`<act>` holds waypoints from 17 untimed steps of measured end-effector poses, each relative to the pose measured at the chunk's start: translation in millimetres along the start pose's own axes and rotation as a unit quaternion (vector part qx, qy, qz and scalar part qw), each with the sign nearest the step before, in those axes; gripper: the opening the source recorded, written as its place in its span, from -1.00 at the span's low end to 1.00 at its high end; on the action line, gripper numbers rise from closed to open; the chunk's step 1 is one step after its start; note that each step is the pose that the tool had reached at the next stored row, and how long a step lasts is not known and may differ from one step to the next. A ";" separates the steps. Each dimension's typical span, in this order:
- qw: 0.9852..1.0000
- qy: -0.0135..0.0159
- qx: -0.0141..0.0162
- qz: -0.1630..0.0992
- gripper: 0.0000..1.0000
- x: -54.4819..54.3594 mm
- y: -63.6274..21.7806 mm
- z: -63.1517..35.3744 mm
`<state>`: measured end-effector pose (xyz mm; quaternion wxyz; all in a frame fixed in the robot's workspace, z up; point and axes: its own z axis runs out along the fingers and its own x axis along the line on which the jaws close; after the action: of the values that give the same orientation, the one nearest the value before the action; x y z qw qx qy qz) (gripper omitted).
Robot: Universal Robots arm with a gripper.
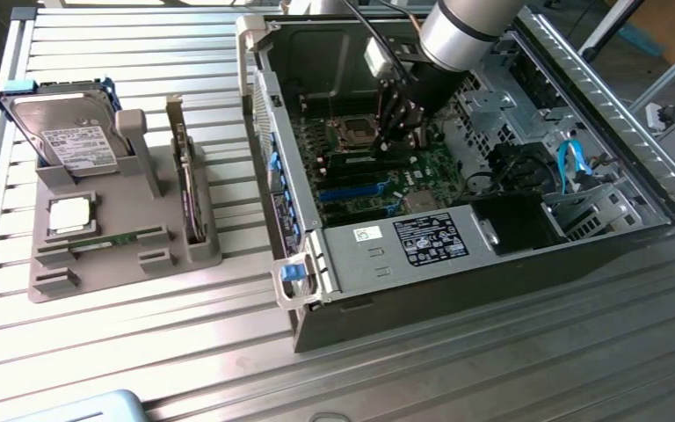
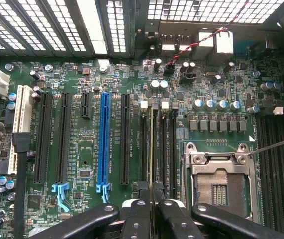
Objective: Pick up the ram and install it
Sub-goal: 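Insert the ram into the slot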
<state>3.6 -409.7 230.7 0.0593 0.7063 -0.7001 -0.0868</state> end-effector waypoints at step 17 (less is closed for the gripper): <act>1.000 0.003 0.000 0.001 -0.76 1.6 0.0 0.0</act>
<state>3.5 -411.3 230.7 0.0614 0.7061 -0.7003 -0.0847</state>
